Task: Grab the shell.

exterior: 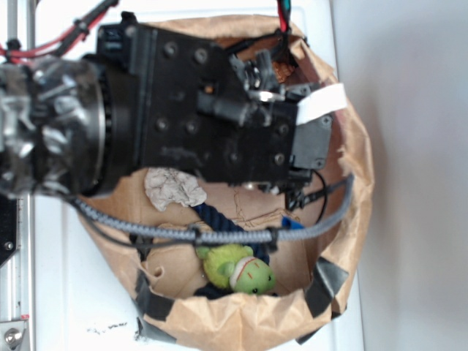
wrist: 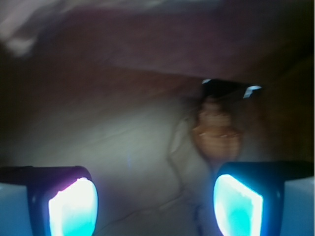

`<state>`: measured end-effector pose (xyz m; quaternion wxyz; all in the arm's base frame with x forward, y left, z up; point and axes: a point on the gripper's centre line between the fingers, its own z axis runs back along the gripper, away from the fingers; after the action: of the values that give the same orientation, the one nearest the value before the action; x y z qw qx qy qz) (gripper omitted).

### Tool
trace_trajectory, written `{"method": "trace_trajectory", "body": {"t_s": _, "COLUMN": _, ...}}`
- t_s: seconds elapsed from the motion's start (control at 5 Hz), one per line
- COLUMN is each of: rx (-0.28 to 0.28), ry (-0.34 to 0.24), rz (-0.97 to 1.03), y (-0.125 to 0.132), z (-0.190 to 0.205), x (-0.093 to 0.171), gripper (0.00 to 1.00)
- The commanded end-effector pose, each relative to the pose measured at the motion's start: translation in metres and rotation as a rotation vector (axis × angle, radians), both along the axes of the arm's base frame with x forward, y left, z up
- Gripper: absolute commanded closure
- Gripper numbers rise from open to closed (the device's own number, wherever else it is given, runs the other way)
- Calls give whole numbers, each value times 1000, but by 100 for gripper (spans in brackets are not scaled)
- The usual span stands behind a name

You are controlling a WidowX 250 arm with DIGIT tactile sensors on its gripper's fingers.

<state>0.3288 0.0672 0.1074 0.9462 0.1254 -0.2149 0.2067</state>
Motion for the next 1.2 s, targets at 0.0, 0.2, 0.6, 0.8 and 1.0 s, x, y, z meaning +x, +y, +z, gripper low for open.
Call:
{"method": "trace_trajectory", "body": {"t_s": 0.0, "rx": 59, "ry": -36, "rz": 48, "y": 20, "z": -5, "x": 18, "gripper": 0}}
{"method": "trace_trajectory", "body": {"t_s": 0.2, "rx": 72, "ry": -34, "rz": 7, "y": 22, "z": -16, "x": 24, "gripper": 0}}
{"method": "trace_trajectory", "body": {"t_s": 0.6, "rx": 68, "ry": -34, "rz": -24, "y": 24, "z": -20, "x": 27, "gripper": 0}}
{"method": "trace_trajectory", "body": {"t_s": 0.8, "rx": 68, "ry": -34, "rz": -24, "y": 24, "z": -20, "x": 27, "gripper": 0}}
{"method": "trace_trajectory", "body": {"t_s": 1.0, "rx": 68, "ry": -34, "rz": -24, "y": 24, "z": -20, "x": 27, "gripper": 0}}
